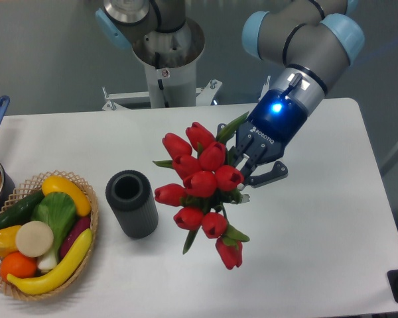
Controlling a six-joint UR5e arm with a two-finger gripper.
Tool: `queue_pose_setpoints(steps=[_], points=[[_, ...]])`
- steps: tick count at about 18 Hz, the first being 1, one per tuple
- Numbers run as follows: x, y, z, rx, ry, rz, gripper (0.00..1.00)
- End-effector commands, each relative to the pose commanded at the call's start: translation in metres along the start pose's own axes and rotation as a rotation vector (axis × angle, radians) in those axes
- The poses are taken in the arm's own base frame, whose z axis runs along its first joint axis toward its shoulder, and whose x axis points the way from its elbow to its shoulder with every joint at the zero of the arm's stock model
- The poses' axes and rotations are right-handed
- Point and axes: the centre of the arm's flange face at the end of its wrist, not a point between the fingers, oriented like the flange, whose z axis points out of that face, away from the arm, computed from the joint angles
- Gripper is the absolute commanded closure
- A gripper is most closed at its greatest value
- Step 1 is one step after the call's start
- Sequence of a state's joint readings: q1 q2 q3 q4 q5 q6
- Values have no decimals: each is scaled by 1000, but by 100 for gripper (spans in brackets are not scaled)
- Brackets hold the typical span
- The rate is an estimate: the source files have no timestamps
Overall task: Insert the flowers into the vase
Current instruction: 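Carry the red tulip bunch with the gripper over the black vase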
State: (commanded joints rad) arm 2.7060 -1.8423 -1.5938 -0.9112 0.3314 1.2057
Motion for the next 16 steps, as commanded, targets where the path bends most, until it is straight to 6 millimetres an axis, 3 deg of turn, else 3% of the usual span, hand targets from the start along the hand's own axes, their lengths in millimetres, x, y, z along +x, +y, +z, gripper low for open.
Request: queue_pose_setpoints(steps=[9,13,16], points=[[27,16,10,2,29,-37,78],[34,12,13,101,73,-55,78],[41,21,15,146,95,-78,78]])
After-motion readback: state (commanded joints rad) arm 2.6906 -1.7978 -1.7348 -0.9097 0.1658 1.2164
